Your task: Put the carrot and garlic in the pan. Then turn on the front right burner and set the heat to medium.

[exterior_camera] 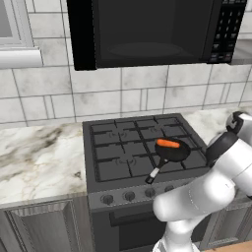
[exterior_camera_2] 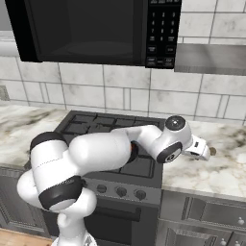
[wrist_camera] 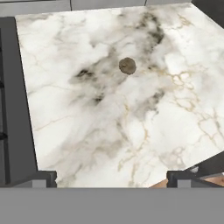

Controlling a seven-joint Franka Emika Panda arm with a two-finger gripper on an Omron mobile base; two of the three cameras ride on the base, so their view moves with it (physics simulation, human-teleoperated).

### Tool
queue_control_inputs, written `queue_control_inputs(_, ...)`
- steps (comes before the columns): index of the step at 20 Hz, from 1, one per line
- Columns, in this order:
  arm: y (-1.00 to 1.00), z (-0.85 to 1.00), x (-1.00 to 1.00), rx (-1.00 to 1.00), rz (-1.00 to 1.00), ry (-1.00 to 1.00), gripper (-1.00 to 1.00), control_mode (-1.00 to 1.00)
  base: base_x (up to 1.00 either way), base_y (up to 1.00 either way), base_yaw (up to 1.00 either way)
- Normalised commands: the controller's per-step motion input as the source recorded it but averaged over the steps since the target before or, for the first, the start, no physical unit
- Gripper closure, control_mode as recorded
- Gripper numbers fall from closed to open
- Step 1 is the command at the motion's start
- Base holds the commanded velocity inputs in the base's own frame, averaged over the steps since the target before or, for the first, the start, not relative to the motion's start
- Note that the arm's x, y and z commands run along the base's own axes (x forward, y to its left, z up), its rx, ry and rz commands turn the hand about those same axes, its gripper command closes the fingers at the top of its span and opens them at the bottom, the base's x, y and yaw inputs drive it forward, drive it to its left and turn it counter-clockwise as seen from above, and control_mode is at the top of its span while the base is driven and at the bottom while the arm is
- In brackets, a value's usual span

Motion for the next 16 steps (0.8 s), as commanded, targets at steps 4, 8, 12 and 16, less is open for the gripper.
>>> queue_control_inputs(4,-0.07,0.00,0.10,0.00,0.00,0.00,-1.00,-1.00,0.00,0.00,0.00)
queue_control_inputs(8,-0.09,-0.03,0.22,0.00,-0.02,0.00,-1.00,-1.00,0.00,0.00,0.00)
queue_control_inputs(12,-0.09,-0.06,0.21,0.00,-0.02,0.00,-1.00,-1.00,0.00,0.00,0.00)
queue_control_inputs(16,-0.13,-0.07,0.13,0.00,-0.01,0.00,-1.00,-1.00,0.00,0.00,0.00)
